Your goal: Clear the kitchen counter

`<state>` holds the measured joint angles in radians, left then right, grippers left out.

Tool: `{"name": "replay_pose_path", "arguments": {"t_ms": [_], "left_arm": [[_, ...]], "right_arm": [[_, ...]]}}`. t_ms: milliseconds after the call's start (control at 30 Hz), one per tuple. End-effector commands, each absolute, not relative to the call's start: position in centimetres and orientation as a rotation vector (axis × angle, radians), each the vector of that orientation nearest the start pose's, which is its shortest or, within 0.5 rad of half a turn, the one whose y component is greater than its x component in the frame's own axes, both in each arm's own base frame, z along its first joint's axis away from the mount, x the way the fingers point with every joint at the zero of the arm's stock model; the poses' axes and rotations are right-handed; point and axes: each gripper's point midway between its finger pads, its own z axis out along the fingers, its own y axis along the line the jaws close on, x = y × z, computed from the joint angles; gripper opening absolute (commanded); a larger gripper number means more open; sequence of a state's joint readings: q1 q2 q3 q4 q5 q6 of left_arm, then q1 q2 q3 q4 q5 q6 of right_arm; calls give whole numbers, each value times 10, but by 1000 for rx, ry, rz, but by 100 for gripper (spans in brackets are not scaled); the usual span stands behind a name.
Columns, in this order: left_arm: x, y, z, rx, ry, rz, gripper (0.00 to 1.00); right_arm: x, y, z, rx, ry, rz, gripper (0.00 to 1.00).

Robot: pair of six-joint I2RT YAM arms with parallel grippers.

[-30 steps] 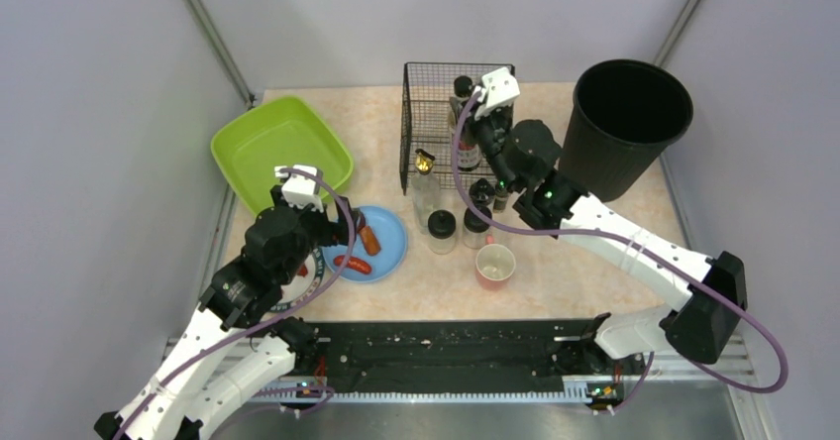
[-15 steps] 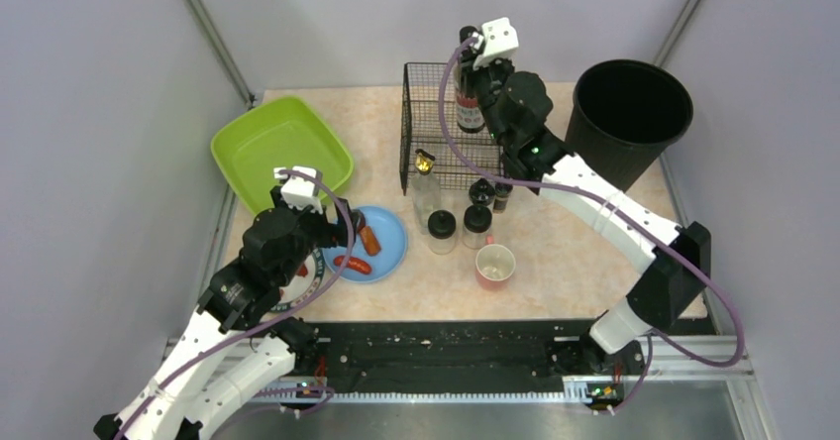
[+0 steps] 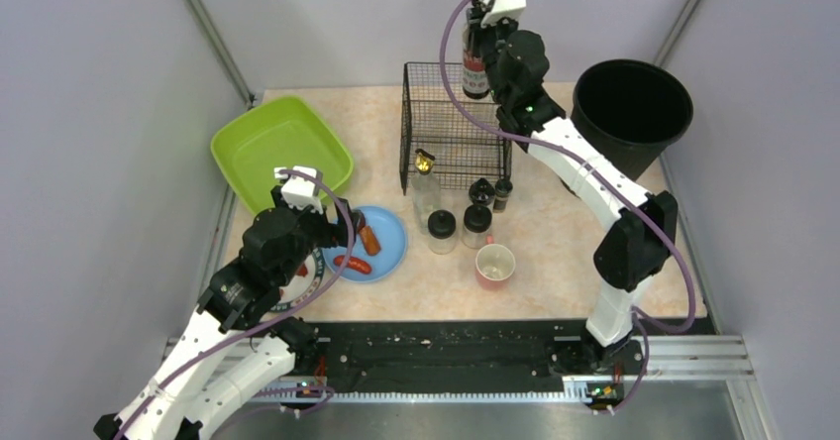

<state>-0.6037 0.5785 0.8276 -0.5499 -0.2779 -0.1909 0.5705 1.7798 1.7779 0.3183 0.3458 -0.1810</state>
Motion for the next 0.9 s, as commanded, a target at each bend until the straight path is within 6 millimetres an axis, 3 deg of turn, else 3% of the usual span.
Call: {"name": "replay_pose_path", "arguments": {"t_ms": [0, 200, 400, 867], "left_arm": [[225, -105, 271, 193, 1830, -295, 91], [226, -104, 270, 188, 1834, -285, 91], [227, -103, 269, 185, 1836, -278, 91], [228, -103, 267, 185, 1844, -268, 91]], "right_arm": [[499, 225, 542, -82, 1056, 184, 0], [521, 217, 533, -60, 1064, 192, 0], [541, 216, 507, -60, 1102, 175, 0], [551, 208, 442, -43, 1182, 185, 0]]}}
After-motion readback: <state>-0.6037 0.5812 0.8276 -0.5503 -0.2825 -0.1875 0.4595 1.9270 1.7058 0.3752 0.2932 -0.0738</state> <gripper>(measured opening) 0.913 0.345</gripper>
